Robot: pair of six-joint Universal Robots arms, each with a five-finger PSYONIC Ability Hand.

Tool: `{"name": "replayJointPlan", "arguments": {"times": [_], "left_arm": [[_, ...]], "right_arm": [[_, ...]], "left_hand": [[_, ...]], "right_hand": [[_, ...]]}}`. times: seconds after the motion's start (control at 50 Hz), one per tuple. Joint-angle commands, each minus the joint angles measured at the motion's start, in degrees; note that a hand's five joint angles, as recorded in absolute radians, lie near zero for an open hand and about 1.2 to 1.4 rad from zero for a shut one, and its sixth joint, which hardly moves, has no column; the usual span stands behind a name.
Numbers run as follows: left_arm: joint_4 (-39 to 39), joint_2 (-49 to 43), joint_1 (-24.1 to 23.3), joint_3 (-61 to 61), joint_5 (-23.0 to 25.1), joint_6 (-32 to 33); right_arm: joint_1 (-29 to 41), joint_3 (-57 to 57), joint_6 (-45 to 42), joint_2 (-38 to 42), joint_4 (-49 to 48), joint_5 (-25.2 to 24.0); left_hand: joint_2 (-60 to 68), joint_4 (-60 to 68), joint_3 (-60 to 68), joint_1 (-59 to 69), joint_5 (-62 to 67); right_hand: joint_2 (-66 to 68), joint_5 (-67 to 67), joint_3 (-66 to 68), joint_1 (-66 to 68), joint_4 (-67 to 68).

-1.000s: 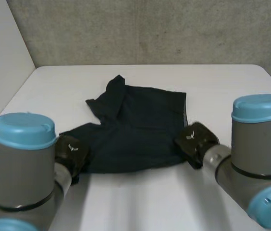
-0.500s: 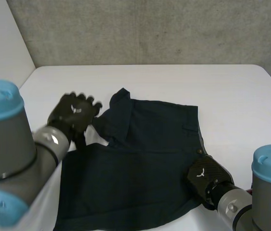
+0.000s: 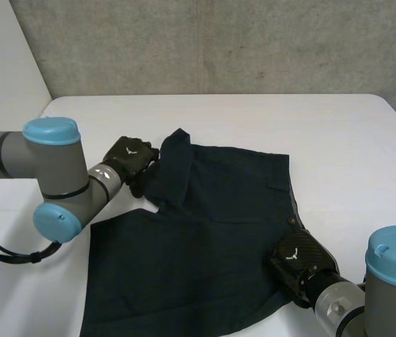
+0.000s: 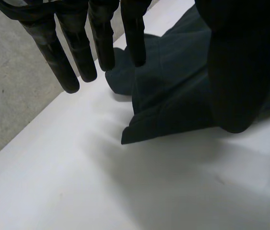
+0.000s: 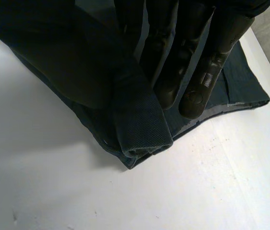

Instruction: Fold the shorts.

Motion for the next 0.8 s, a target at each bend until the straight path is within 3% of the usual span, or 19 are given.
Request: {"name": "replayJointPlan", "arguments": {"times": [0.02,0.1,0.26,0.32,0.44,0.52,0.68,0.8], "left_arm": [[0.1,-4.5,-0.1,4.3,-0.1,0.0],[0.0,-5.3,0.0,5.8,-0.6,0.0],[-0.2,-6.4,0.1,6.1,-0.8,1.0],[-0.4,-5.8,0.0,5.2,-3.7,1.5],[-0.4,-3.2,-0.8,2.1,-15.0,1.6],[-0.5,-1.0,-1.4,0.3,-19.2,1.1],[-1.0,0.0,-4.5,-1.3,-20.5,1.2],[-2.5,0.1,-4.6,-0.9,-26.1,0.9]], "right_arm": [[-0.1,0.1,0.3,0.2,0.0,0.0],[-0.1,0.4,0.3,0.2,-0.5,0.1],[-0.2,0.3,0.3,0.8,-0.6,0.1],[-0.1,0.3,0.3,0.8,-0.6,0.1],[-0.2,0.3,0.3,0.8,-0.7,0.1],[-0.1,0.3,0.3,0.9,-0.7,0.1],[-0.1,0.4,0.3,0.9,-0.7,0.1],[-0.1,0.6,0.3,0.8,-0.7,0.1]], "left_hand": [[17.5,17.5,17.5,17.7,17.2],[37.4,37.3,37.4,37.5,37.1],[45.8,45.8,45.8,46.0,45.6],[52.1,52.0,52.1,52.2,51.8],[51.4,51.4,51.4,51.6,51.1],[49.6,49.5,49.6,49.7,49.3],[39.6,39.6,39.7,39.8,39.4],[26.9,26.8,26.9,27.0,26.6]], "right_hand": [[12.7,13.0,10.9,23.6,11.6],[12.7,13.0,10.9,23.6,11.6],[12.7,13.0,10.9,23.6,11.6],[12.7,13.0,10.9,23.6,11.6],[12.7,13.0,10.9,23.6,11.6],[12.7,13.0,10.9,23.6,11.6],[12.7,13.0,10.9,23.6,11.6],[12.7,13.0,10.9,23.6,11.6]]}}
